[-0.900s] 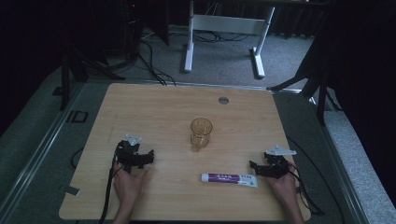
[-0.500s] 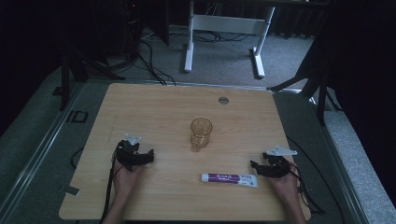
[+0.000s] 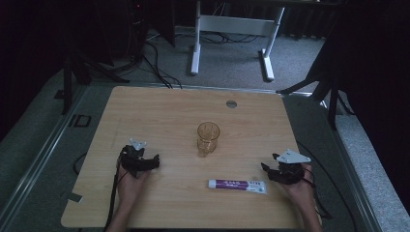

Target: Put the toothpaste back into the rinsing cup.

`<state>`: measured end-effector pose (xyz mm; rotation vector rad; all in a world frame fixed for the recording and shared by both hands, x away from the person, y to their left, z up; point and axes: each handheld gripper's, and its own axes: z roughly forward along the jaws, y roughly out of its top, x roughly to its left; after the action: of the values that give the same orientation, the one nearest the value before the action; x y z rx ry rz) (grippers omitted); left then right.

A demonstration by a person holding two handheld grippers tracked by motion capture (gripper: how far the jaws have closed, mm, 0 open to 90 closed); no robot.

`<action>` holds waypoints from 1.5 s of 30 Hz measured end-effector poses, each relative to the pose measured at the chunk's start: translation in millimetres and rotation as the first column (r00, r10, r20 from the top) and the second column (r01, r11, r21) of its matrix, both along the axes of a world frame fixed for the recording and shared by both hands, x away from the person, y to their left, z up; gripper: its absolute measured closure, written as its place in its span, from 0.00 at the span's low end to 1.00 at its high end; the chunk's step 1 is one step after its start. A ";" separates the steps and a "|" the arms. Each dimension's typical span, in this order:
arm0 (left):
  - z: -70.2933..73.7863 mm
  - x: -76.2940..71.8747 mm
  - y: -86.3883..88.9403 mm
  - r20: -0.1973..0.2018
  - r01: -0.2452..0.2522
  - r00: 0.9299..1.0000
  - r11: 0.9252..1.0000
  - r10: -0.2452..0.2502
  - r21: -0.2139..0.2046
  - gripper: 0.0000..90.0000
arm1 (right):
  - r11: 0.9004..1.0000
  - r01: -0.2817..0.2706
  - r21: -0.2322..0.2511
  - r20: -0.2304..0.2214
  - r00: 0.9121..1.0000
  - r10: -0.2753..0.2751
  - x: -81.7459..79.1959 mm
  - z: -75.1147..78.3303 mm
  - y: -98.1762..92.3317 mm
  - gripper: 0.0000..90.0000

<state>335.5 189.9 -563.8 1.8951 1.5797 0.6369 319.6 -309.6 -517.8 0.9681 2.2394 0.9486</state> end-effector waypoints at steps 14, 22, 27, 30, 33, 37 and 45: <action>0.0 0.2 -0.6 0.000 -0.005 1.000 1.000 0.005 0.000 0.11 | 0.996 -0.062 -0.064 0.067 0.996 0.066 -8.7 34.3 11.5 0.44; 0.0 0.2 -0.6 0.000 -0.006 1.000 1.000 0.006 0.000 0.11 | 0.989 -0.103 -0.104 0.077 0.991 0.111 -12.1 46.2 21.5 0.45; 0.0 0.2 -0.6 0.000 -0.006 1.000 1.000 0.006 -0.001 0.11 | 0.984 -0.125 -0.129 0.079 0.988 0.136 -14.6 53.1 27.3 0.46; -0.1 0.2 -0.6 0.001 -0.006 1.000 1.000 0.006 -0.001 0.11 | 0.979 -0.140 -0.146 0.078 0.985 0.152 -15.8 56.9 30.7 0.47; -0.1 0.2 -0.6 0.000 -0.006 1.000 1.000 0.006 -0.001 0.11 | 0.974 -0.161 -0.157 0.069 0.983 0.173 -16.6 59.6 33.6 0.49; 0.0 0.2 -0.6 0.000 -0.006 1.000 1.000 0.006 -0.001 0.11 | 0.967 -0.184 -0.178 0.054 0.979 0.196 -17.2 62.2 37.6 0.50; -0.1 0.2 -0.6 0.001 -0.006 1.000 1.000 0.006 -0.001 0.11 | 0.947 -0.231 -0.222 0.025 0.970 0.242 -18.2 67.9 48.0 0.52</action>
<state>335.7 189.2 -563.9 1.8901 1.5856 0.6392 301.4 -261.6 -449.9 0.5805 2.3920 0.7942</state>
